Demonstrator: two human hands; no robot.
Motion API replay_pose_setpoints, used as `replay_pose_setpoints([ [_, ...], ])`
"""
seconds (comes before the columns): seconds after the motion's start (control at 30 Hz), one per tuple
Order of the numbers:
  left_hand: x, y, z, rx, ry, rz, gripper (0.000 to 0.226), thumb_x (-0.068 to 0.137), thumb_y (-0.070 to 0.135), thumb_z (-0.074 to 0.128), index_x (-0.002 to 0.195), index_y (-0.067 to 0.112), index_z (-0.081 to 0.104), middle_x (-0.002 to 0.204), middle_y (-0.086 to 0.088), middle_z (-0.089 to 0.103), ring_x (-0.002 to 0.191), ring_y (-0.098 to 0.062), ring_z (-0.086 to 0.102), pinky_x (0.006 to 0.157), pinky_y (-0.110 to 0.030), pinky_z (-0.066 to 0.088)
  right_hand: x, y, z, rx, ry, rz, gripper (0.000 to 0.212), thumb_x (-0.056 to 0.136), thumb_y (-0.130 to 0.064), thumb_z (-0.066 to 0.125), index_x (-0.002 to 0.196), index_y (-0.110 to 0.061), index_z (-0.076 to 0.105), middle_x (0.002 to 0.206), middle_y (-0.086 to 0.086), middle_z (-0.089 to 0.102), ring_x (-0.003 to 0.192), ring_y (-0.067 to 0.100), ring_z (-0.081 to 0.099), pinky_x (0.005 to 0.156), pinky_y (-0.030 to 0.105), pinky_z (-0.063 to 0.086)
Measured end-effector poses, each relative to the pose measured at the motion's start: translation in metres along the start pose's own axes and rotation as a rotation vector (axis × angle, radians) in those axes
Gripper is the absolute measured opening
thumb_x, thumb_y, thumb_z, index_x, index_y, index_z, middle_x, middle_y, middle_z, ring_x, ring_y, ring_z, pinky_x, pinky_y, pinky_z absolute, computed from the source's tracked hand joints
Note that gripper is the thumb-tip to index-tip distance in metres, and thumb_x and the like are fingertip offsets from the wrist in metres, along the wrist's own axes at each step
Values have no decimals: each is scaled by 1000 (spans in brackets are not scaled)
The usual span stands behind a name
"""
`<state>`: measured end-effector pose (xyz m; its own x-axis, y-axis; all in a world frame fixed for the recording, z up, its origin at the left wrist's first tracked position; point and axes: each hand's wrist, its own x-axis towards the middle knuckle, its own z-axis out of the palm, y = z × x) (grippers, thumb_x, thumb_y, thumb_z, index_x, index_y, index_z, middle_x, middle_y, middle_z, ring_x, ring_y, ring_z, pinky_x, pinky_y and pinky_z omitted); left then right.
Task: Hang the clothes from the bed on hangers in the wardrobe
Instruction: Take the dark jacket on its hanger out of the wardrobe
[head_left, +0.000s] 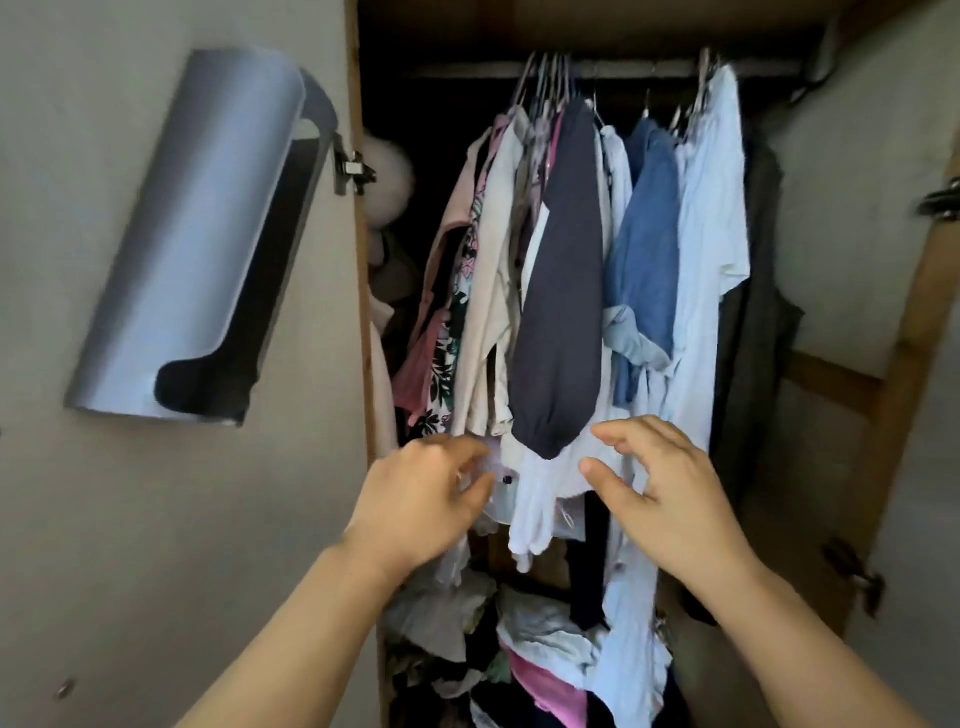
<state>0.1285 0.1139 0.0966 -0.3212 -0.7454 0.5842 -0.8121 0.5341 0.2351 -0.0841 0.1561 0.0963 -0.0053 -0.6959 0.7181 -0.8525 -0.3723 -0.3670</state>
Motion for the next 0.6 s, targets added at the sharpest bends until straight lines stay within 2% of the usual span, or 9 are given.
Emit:
replay_pose_setpoints([
  [0.07, 30, 11, 2, -22, 25, 42, 28, 90, 43, 51, 116, 36, 58, 105, 16, 63, 99, -6, 58, 76, -23, 40, 20, 11, -10, -19, 43, -1, 31, 84, -28, 67, 112, -16, 64, 104, -7, 60, 102, 13, 57, 87, 27, 44],
  [0.23, 105, 38, 9, -41, 116, 116, 34, 89, 48, 51, 120, 38, 56, 98, 16, 65, 95, -4, 58, 80, -23, 43, 75, 43, -28, -7, 163, -3, 32, 82, -30, 67, 112, -21, 63, 99, -14, 56, 99, 7, 54, 85, 20, 39],
  [0.37, 171, 62, 18, -83, 213, 188, 34, 87, 47, 54, 119, 36, 58, 96, 13, 66, 95, -8, 60, 83, -27, 47, 125, 70, -43, -15, 257, -60, 30, 81, -28, 69, 110, -21, 64, 97, -14, 56, 98, 9, 55, 86, 23, 41],
  [0.53, 240, 92, 31, -172, 350, 251, 38, 82, 50, 50, 113, 34, 63, 91, 11, 63, 87, -10, 61, 78, -29, 48, 180, 104, -57, 12, 337, -148, 33, 79, -38, 65, 108, -23, 64, 94, -22, 55, 97, 4, 54, 85, 16, 39],
  [0.6, 261, 99, 35, -178, 369, 257, 33, 85, 47, 54, 113, 34, 62, 93, 14, 61, 86, -7, 60, 78, -27, 47, 200, 117, -64, 25, 375, -165, 32, 77, -38, 64, 106, -24, 64, 95, -25, 55, 96, 3, 54, 85, 17, 41],
])
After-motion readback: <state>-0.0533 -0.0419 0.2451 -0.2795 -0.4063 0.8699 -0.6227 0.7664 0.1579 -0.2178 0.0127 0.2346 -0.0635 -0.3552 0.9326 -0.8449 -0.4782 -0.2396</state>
